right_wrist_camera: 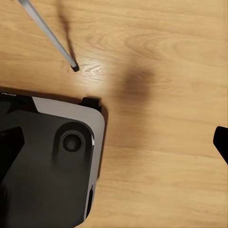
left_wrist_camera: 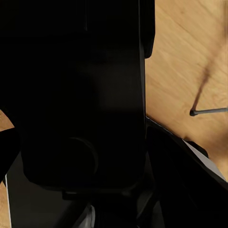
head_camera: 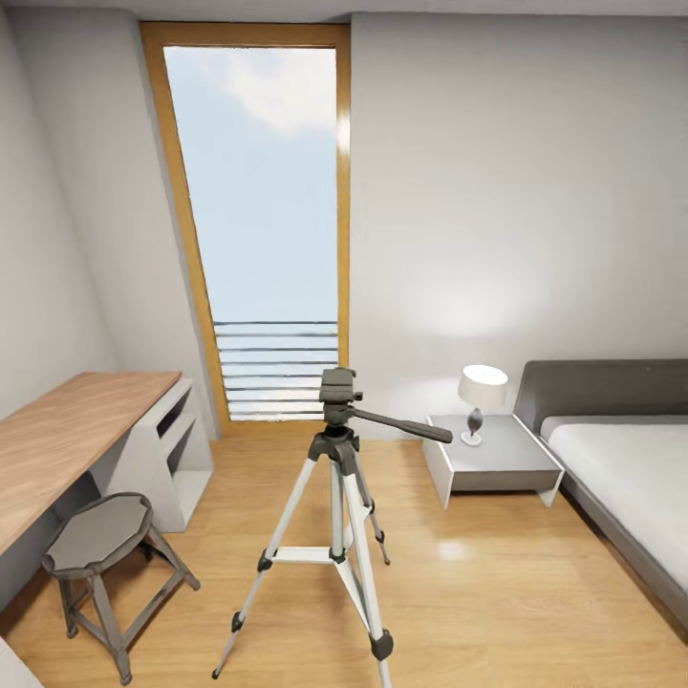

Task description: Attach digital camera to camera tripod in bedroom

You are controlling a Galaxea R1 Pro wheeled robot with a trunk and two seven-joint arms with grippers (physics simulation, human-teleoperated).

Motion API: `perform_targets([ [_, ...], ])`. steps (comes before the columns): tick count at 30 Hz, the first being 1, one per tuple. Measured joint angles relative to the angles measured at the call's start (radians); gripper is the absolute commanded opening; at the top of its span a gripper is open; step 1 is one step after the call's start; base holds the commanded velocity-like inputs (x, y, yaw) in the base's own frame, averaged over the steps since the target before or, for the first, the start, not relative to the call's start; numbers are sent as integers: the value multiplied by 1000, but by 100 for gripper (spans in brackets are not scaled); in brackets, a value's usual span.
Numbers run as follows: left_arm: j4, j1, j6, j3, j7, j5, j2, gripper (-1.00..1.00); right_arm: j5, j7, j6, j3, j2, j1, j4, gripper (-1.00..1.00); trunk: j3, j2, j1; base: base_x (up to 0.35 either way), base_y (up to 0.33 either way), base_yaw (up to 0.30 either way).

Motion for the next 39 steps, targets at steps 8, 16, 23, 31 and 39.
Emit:
perform_targets([
  [8,0,0,0,0,0,0,0,-100,0,0,0,0,0,0,0,100,0,0,0,0,0,-11],
  [16,0,0,0,0,0,0,-1,-100,0,0,0,0,0,0,-1,100,0,0,0,0,0,-1],
  [23,1,0,0,0,0,0,-1,-100,-1,-1,-1,-1,0,0,-1,100,-2,0,0,0,0,0],
  [31,1,0,0,0,0,0,-1,-100,3,-1,-2,-1,-1,0,-1,100,-11,1,0,0,0,0],
  [39,1,1,0,0,0,0,-1,-100,5,-1,-3,-1,-1,1,-1,100,-23,2,0,0,0,0],
])
